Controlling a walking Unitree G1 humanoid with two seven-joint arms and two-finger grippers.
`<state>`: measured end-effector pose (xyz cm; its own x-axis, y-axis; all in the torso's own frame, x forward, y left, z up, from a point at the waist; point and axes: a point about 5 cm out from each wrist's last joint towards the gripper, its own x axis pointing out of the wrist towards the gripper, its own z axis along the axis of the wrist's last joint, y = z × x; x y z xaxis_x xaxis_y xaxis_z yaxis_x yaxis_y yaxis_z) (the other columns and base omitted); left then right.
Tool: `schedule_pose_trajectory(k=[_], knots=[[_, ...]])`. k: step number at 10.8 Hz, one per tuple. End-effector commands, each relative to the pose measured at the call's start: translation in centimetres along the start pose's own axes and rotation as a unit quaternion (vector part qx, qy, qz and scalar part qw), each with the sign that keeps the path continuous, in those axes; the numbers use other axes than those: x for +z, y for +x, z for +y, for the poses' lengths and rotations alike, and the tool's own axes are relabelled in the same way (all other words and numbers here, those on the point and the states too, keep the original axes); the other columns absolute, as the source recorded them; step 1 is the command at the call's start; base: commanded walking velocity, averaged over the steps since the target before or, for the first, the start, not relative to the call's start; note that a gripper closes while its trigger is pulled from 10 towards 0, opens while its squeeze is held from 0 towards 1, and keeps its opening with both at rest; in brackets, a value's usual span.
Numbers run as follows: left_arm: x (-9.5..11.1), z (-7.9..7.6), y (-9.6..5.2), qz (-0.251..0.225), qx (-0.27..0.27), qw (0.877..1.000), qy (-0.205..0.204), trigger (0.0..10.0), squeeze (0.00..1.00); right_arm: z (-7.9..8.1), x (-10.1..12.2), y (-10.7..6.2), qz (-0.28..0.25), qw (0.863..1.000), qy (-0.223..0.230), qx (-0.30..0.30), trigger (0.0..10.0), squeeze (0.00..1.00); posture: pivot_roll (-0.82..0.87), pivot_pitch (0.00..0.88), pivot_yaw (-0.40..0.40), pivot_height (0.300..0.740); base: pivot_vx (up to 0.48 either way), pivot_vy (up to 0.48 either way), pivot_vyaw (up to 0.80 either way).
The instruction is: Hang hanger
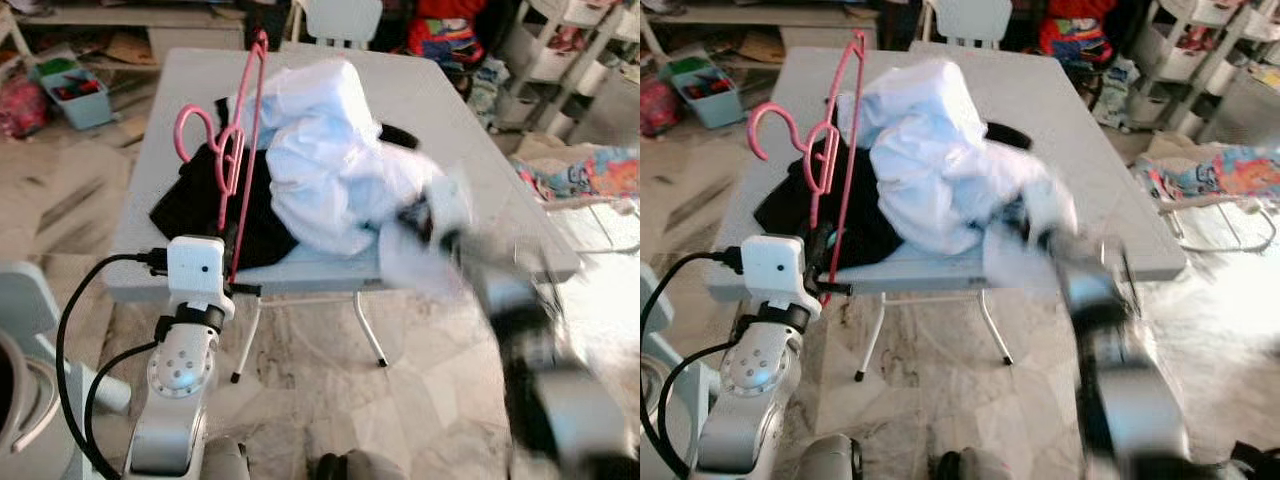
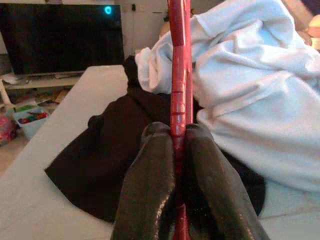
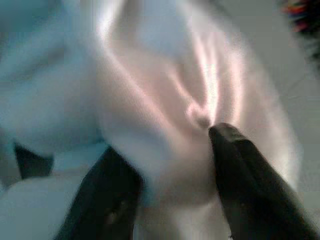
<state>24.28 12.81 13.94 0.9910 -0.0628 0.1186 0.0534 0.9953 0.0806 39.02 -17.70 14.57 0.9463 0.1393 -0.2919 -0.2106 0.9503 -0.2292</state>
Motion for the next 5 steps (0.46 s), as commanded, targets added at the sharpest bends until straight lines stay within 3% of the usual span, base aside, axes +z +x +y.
schedule_pose_trajectory(k=[1,3,4,5], knots=[[0.2,-0.1,0.0,-0.005,0.003,1.0,-0.002,10.0,0.0,-1.0,2.0,0.1,-0.035,0.999,0.013,-0.029,0.0,0.0,0.1,0.055,-0.116,0.74,0.0,0.0,0.0],[0.4,0.3,0.1,-0.007,0.01,1.0,0.003,10.0,0.0,-0.8,7.1,0.8,-0.115,0.991,0.043,-0.047,0.0,0.0,0.12,0.061,-0.102,0.74,0.0,0.0,0.0],[0.4,0.3,0.3,-0.009,0.012,1.0,0.004,10.0,0.0,-0.1,10.2,0.7,-0.18,0.98,0.079,-0.038,0.0,0.0,0.12,0.059,-0.103,0.74,0.0,0.0,0.0],[0.5,0.3,0.3,-0.01,0.012,1.0,0.004,10.0,0.0,0.2,10.3,0.7,-0.183,0.979,0.081,-0.029,0.0,0.0,0.12,0.059,-0.103,0.74,0.0,0.0,0.0]])
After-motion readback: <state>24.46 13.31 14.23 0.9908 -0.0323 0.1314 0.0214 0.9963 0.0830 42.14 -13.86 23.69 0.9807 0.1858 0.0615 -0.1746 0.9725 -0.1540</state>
